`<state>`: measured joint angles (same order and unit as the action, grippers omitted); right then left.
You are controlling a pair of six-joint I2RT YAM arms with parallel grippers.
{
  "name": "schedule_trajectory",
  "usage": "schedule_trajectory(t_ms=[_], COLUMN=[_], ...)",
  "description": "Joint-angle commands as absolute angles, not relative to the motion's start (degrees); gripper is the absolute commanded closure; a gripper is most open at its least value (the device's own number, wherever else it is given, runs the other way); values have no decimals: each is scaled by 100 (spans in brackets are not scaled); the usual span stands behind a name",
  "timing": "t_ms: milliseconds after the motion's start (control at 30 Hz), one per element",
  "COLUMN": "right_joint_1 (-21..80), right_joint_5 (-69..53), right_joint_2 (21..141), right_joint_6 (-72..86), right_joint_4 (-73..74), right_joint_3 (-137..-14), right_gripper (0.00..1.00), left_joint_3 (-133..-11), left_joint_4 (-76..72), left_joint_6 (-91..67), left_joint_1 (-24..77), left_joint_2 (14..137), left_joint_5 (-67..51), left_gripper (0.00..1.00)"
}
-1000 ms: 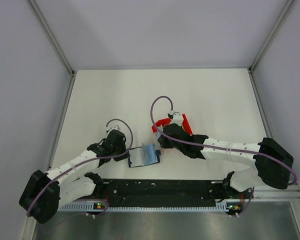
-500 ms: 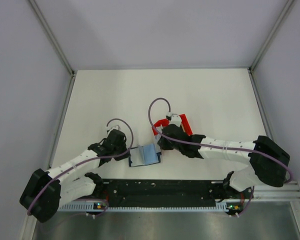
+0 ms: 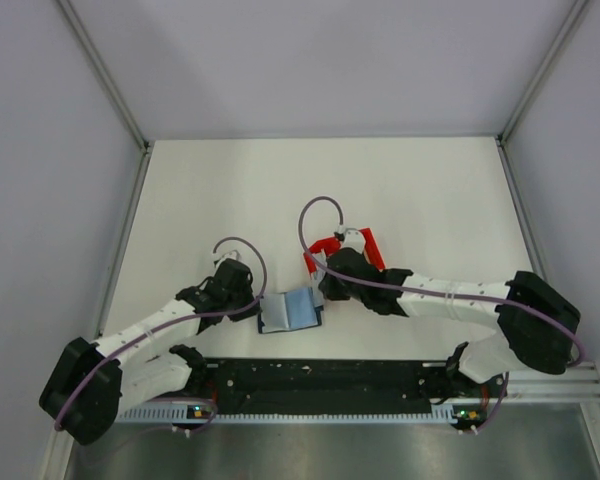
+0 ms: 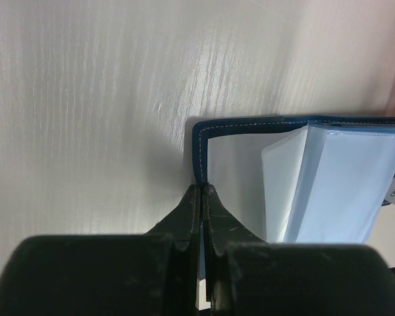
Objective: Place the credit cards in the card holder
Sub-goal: Turn over the card slot in the card holder.
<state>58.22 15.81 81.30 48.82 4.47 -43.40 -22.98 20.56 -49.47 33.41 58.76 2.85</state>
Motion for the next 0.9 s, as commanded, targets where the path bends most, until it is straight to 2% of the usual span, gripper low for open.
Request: schedule_trajectory(t_ms=[0, 267, 467, 633, 867], right_joint_1=[5766, 5774, 5827, 6011, 6012], right_joint_5=[1231, 853, 97, 70, 720], right_joint_2=[8270, 8314, 8314, 8455, 8236], right_joint_6=[4781, 4694, 4518, 4324, 4219], right_joint_4=[115, -158, -677, -588, -18], right_joint_3=[-4324, -4394, -4596, -4913, -5124], right_gripper=[100, 100, 100, 100, 100], left_joint_3=[-2162, -2145, -2153, -2171, -2171], left_joint_4=[1978, 1925, 1855, 1837, 1837], left_joint_6=[-4939, -4948, -4957, -4939, -4922], left_joint_1=[3366, 3357, 3357, 3357, 3357], left_joint_2=[5941, 5933, 5941, 5924, 5862], left_joint_5=[369, 325, 299, 281, 264], left_gripper=[100, 100, 100, 100, 100])
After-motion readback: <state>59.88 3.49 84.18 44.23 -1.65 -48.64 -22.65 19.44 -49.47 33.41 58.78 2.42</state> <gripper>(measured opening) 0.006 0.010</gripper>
